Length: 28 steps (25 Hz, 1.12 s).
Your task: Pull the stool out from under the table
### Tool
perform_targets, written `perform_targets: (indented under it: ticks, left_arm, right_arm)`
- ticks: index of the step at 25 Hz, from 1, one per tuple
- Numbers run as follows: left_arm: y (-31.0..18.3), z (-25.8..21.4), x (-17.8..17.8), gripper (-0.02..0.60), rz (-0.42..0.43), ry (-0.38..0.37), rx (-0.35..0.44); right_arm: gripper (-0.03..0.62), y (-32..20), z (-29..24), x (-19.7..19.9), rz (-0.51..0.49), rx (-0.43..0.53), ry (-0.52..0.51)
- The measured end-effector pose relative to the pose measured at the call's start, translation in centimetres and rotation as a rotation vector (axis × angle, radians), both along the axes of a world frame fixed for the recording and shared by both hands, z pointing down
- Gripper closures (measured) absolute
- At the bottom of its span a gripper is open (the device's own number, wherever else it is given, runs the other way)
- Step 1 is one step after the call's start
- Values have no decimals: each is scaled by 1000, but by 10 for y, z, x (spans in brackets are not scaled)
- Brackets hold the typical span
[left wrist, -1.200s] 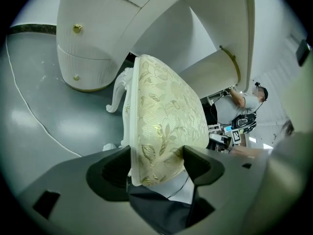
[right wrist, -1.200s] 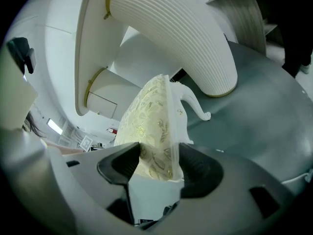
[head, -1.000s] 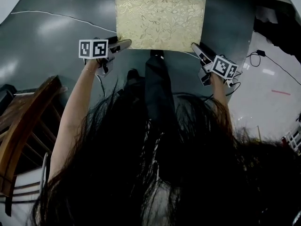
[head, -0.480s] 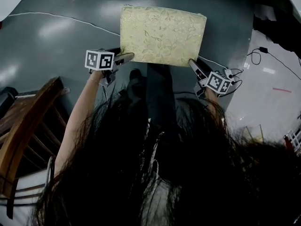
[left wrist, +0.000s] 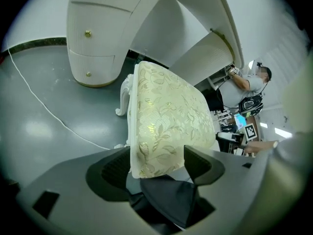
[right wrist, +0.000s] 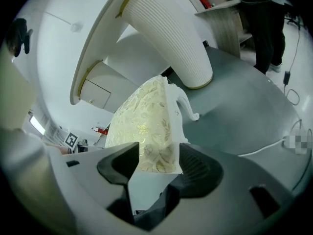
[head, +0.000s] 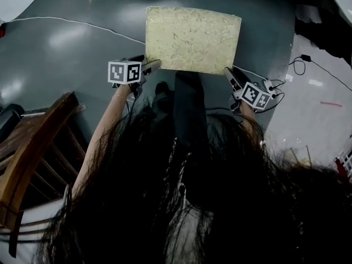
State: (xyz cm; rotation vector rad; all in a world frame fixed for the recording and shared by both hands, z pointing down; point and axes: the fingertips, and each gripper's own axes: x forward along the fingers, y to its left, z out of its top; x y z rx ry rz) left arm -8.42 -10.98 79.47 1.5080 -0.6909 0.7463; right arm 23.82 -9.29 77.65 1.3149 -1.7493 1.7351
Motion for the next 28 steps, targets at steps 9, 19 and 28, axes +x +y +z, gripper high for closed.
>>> perform_targets:
  ticks: [9,19,28]
  left_arm:
    - [-17,-91,29,235,110,48,241]
    - [-45,-247,43,235,6,190,436]
    - [-22,-369,41,236,40,264,584]
  right_arm:
    - [333,-15,-69,-18,-18,72,23]
    - [333,-32,-210,-77,-77,234,-20]
    - [341,-30,-329,-136,-162,382,-40]
